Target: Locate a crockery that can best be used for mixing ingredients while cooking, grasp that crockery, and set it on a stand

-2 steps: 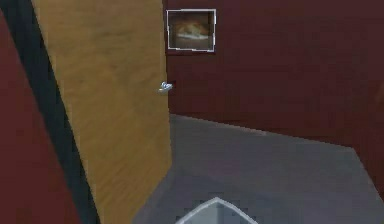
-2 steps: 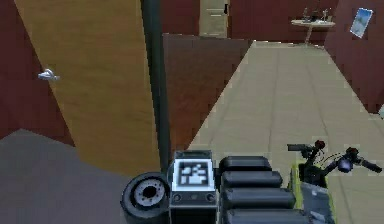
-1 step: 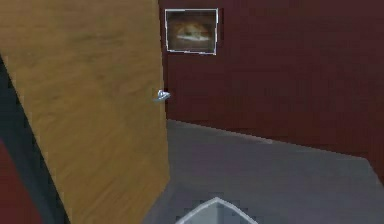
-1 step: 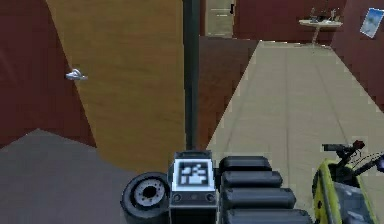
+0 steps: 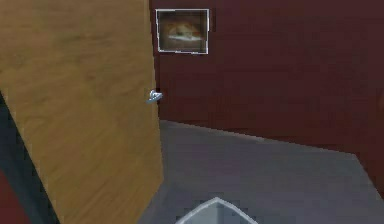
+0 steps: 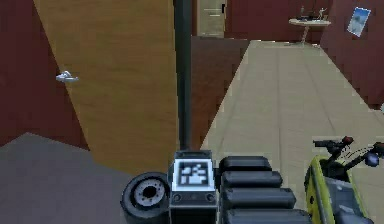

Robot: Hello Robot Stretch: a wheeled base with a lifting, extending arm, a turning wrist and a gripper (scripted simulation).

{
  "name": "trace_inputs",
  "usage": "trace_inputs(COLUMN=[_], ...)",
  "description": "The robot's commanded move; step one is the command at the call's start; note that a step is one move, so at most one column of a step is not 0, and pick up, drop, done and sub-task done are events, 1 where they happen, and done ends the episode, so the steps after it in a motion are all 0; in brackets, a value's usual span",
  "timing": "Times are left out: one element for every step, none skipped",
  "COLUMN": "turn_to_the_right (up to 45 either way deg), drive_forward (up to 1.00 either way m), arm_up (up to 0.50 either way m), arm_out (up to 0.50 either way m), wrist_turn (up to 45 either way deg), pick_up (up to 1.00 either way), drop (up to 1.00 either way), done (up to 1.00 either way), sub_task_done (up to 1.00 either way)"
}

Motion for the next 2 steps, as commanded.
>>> trace_inputs(turn_to_the_right=[-6.0,6.0], drive_forward=[0.0,0.0], arm_up=[0.0,0.0], arm_out=[0.0,0.0], wrist_turn=[0.0,0.0], pick_up=[0.0,0.0], drop=[0.0,0.0], done=[0.0,0.0], sub_task_done=[0.0,0.0])
